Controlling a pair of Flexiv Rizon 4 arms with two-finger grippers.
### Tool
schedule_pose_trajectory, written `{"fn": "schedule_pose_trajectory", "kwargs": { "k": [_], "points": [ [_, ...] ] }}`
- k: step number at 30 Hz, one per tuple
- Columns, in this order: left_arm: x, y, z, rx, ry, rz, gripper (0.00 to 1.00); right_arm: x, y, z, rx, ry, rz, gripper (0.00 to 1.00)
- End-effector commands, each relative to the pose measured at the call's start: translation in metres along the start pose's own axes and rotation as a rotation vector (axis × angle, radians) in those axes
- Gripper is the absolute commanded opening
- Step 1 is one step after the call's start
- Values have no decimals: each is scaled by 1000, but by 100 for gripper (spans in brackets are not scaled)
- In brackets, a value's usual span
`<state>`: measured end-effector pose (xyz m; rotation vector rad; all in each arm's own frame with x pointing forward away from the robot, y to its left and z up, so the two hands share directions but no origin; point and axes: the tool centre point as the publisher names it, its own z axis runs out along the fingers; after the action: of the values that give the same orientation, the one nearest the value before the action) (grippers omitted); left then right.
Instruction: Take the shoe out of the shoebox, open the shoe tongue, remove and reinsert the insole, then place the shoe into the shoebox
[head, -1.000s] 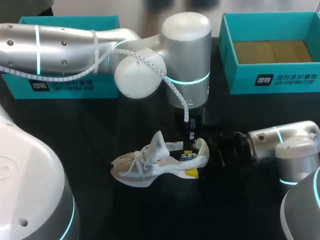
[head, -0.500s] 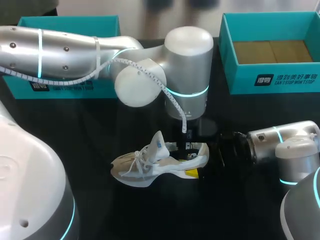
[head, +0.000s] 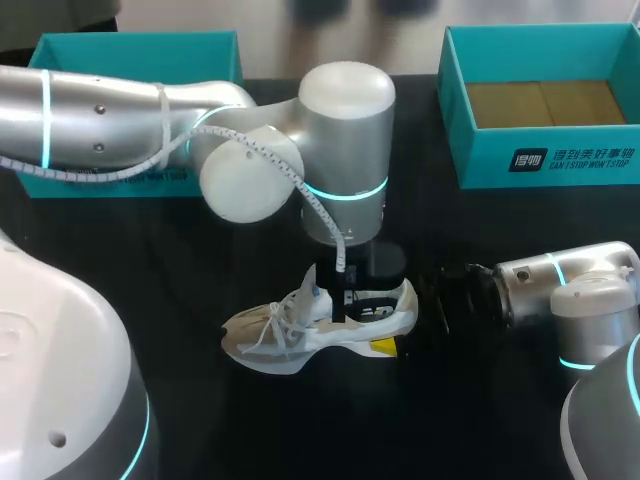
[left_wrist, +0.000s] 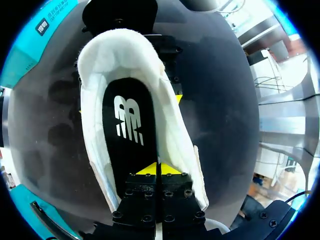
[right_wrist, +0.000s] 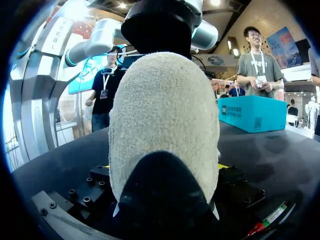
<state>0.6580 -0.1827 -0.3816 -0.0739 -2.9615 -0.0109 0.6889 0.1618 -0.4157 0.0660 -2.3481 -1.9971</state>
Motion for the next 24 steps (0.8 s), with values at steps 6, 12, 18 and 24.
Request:
{"fn": "schedule_pose_trajectory", "kwargs": {
  "k": [6, 12, 18, 24],
  "points": [
    [12, 11, 5, 45, -23, 32, 0, -1, 0, 1, 4, 0, 1, 0],
    [15, 4, 14, 50, -56, 70, 0, -1, 0, 1, 4, 0, 1, 0],
    [16, -2, 21, 44, -85, 82, 27, -1, 0, 1, 4, 0, 1, 0],
    [9, -5, 27, 53, -120, 58, 39, -1, 0, 1, 4, 0, 1, 0]
  ]
}}
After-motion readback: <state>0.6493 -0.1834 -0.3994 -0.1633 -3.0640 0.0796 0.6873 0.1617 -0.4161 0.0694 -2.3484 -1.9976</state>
